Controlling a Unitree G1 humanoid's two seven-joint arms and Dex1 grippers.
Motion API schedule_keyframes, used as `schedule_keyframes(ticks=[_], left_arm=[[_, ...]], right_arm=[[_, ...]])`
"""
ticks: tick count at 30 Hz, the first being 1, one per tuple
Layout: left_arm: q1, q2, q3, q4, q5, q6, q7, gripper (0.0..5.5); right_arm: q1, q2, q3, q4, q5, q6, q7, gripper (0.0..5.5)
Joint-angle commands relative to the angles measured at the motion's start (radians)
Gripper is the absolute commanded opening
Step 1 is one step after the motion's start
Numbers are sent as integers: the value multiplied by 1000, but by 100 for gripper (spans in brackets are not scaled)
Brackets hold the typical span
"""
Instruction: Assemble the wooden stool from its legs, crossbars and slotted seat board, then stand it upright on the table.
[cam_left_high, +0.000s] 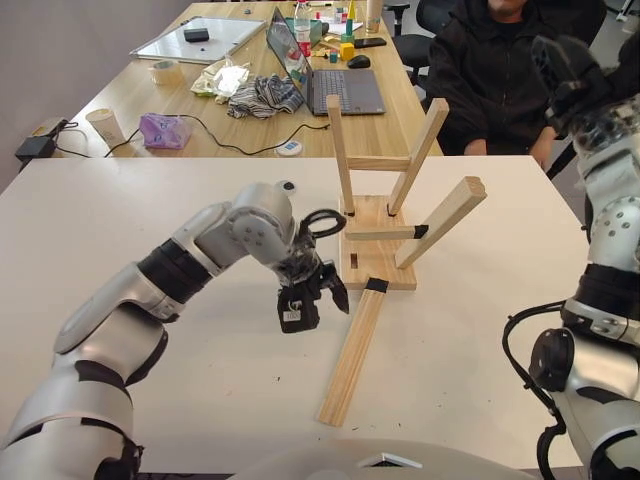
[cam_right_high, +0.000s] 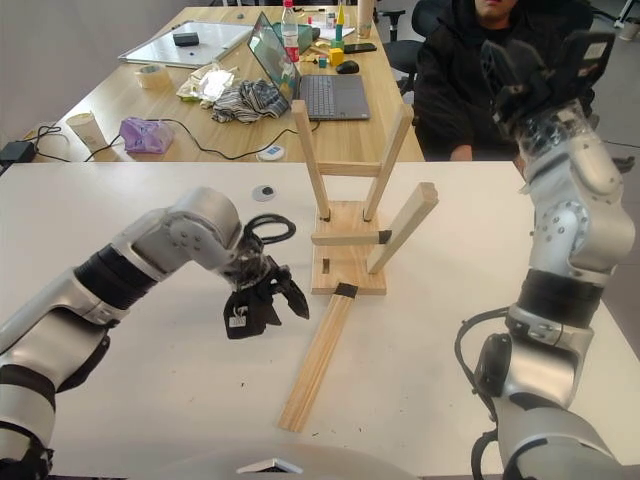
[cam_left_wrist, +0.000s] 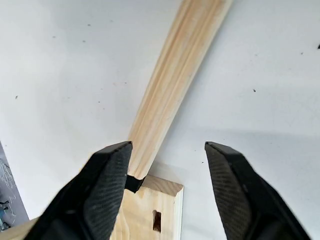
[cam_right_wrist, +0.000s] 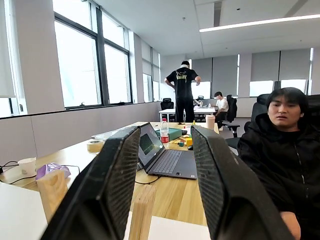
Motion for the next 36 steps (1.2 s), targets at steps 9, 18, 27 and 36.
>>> schedule_keyframes(ticks=[9, 18, 27, 36], left_arm=[[15, -125, -73, 89, 474, -193, 308, 300], [-71, -107, -152, 230, 634, -256, 390, 300], [-71, -4, -134, 156, 607, -294, 422, 300], [-133, 242, -132, 344, 488, -602, 548, 300]], right_arm=[[151, 59, 53, -73, 15, 24, -80, 185], [237, 111, 48, -151, 19, 17, -160, 185], [227, 102, 63, -142, 9, 18, -155, 185], [249, 93, 50, -144, 10, 18, -142, 185]])
